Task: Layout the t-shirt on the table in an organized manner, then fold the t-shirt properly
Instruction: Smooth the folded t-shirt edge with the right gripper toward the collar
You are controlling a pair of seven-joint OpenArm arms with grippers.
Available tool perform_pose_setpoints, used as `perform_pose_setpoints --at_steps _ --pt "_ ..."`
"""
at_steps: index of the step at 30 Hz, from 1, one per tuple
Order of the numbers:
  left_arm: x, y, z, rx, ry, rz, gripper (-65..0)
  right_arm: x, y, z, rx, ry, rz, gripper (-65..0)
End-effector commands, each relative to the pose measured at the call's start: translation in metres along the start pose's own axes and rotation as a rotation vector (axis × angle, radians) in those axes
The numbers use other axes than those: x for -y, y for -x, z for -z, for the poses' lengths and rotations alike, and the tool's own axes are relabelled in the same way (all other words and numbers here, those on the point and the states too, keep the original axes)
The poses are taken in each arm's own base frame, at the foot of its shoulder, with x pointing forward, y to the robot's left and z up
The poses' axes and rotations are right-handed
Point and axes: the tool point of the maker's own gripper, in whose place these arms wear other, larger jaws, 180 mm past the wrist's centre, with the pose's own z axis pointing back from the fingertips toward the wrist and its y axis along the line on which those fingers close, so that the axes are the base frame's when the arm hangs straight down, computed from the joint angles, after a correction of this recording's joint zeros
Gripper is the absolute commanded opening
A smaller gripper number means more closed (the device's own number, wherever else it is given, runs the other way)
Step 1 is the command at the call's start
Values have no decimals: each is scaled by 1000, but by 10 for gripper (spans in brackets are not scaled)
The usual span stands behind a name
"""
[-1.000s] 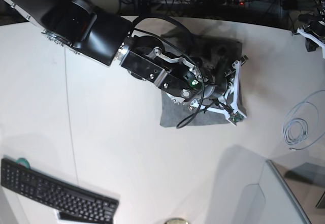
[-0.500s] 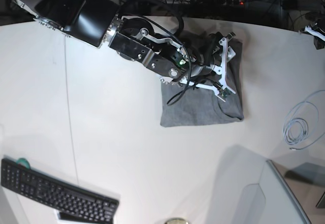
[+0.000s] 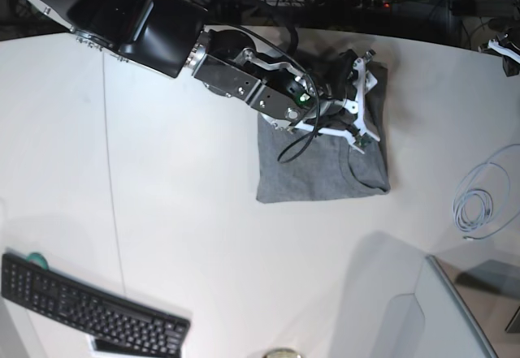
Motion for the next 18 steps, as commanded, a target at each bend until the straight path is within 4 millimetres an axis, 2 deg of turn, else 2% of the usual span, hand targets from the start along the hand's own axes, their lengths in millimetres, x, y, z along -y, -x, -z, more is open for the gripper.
perform_pose_setpoints --at_steps 1,3,6,9,13,16,18 --pt "-9 -14 -3 39 -15 12 -650 -25 -19 -2 43 -59 -46 -276" --pt "-9 -14 -3 39 -15 12 -650 -35 -13 0 27 -79 -84 -276" --pt "-10 -10 -2 31 -16 8 -650 -37 -12 1 24 -81 -90 -276" --pt "-11 -6 0 20 -15 -2 -650 -45 -17 -2 41 -100 -108 -276" --pt "-10 -4 1 15 -13 -4 -650 -78 -13 -7 34 -159 -272 -276" --pt "-10 -5 2 16 -13 -5 -650 -90 -26 -18 75 -180 -325 -281" --pt "-11 -6 1 19 -16 -6 -650 -83 -42 -26 115 -168 -292 -282"
